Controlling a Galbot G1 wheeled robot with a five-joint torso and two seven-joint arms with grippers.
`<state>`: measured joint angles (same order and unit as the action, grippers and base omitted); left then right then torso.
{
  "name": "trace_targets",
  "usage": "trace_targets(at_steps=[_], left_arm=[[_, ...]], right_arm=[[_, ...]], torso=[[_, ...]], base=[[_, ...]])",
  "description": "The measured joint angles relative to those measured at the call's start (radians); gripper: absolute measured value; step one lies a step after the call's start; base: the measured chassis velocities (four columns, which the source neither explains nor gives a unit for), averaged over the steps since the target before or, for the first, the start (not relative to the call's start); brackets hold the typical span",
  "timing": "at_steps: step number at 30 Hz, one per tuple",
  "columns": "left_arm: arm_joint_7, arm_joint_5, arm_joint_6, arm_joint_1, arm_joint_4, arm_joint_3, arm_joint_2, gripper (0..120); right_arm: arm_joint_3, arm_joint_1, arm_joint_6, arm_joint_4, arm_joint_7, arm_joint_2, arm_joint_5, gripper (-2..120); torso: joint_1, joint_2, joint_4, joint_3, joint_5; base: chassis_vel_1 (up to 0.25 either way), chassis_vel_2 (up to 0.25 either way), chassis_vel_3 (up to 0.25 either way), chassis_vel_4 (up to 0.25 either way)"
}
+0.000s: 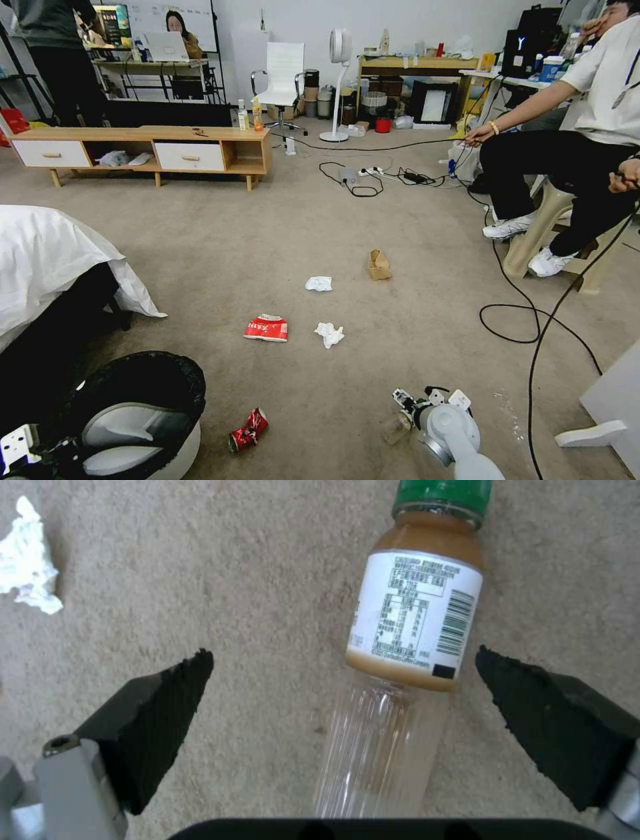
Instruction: Pick up the trash bin and place the garbage on the floor into it.
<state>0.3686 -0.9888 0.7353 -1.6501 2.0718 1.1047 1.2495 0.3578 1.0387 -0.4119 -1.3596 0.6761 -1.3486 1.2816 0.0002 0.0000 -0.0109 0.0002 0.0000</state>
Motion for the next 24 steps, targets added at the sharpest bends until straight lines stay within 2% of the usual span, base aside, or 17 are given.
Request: trace_targets(at_steps=[24], left_arm=[[-0.001, 0.001, 0.0, 0.009, -0.013, -0.014, 0.001, 3]], right_arm=[[-0.018, -0.035, 0.024, 0.153, -0.063, -0.038, -0.092, 97]], torso=[[0.0, 0.0, 0.0, 0.0, 0.0]], base=[[0.0, 0.0, 0.0, 0.0]])
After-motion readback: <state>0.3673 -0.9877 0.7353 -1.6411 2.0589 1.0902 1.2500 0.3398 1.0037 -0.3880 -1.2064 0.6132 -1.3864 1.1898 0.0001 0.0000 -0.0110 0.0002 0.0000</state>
